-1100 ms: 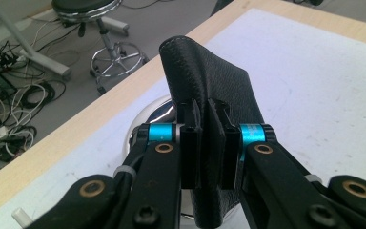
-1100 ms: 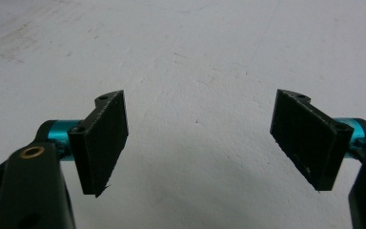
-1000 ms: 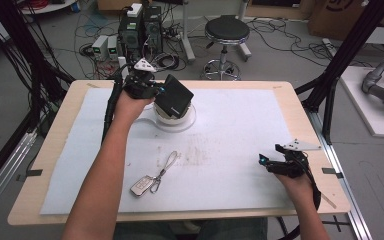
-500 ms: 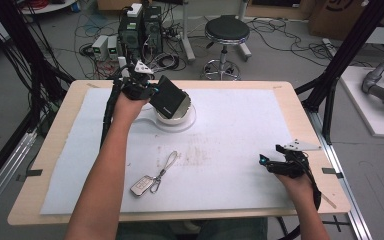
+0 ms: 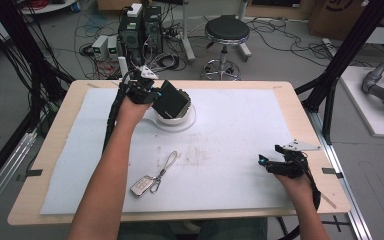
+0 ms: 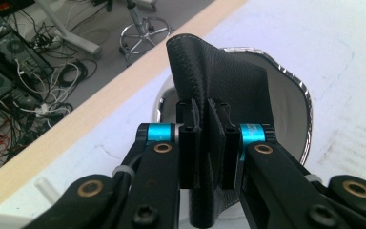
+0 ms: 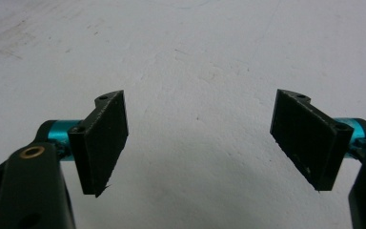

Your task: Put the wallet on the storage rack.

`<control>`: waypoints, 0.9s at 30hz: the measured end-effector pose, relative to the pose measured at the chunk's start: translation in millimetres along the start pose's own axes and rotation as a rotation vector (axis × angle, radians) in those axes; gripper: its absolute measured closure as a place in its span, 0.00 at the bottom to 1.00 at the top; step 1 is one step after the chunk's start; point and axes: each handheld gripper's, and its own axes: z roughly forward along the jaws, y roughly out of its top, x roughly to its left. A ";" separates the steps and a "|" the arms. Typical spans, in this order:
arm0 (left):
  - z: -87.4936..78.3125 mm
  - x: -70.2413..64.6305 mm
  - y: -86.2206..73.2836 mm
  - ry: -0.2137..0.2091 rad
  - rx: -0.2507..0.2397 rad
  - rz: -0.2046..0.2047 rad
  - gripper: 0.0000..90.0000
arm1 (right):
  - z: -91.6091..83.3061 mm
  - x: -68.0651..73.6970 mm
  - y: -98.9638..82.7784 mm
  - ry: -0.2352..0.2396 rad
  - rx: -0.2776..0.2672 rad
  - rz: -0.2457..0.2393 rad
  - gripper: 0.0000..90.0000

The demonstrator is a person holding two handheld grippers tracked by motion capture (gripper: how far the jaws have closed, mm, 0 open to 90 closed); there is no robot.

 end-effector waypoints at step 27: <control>-54.0 -0.3 -19.3 -0.048 -0.156 -0.117 0.34 | 17.4 12.7 13.1 0.042 -0.002 -0.027 0.23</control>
